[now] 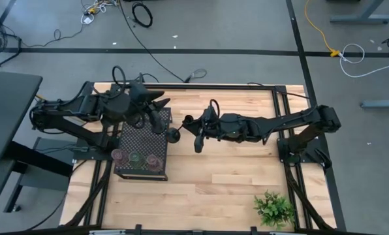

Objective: Pick & Place candle stick holders
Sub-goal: Put the black candle holder on the shelf

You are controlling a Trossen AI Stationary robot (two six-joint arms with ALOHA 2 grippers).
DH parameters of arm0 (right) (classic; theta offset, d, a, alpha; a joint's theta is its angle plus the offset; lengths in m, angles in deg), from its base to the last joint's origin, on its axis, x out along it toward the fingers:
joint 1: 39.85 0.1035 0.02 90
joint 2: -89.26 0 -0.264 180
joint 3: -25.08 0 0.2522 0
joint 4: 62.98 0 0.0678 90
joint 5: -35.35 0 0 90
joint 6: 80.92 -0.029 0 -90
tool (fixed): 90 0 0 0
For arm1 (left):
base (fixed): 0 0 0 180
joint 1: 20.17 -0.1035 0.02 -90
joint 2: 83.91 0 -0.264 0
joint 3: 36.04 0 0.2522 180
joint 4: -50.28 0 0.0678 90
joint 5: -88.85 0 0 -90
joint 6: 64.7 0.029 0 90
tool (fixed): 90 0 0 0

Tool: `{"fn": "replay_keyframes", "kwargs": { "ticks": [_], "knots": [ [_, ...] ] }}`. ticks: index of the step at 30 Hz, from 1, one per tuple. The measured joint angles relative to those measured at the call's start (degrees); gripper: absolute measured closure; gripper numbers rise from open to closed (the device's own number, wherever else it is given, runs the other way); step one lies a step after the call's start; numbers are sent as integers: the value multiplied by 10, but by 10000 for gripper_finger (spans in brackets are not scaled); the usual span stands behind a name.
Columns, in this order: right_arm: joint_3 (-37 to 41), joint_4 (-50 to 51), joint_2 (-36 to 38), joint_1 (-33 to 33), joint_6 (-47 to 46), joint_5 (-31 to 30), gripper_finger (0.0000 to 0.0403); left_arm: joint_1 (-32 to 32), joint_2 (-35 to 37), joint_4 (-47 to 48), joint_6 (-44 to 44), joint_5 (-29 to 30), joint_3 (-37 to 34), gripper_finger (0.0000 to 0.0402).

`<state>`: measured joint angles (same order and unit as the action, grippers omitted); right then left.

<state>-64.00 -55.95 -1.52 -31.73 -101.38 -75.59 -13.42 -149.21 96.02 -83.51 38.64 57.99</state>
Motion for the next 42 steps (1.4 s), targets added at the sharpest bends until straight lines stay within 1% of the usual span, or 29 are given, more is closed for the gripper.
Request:
{"fn": "replay_keyframes", "kwargs": {
  "ticks": [11,14,18,30,33,42],
  "knots": [
    [0,-29,-34,-25,-10,39,388,0,13,-14,0,-10,0,239],
    [0,-26,-44,-31,-11,41,388,0,13,-12,0,-13,0,239],
    [0,-30,-47,-41,-15,55,388,0,13,-12,0,-17,0,239],
    [0,-24,-51,-74,-15,71,388,0,12,-12,0,-17,0,239],
    [0,-25,-57,-81,-16,86,388,0,13,-12,0,-17,0,239],
    [-1,-53,-74,-97,-28,103,388,0,12,-8,0,-17,0,239]
  ]
}}
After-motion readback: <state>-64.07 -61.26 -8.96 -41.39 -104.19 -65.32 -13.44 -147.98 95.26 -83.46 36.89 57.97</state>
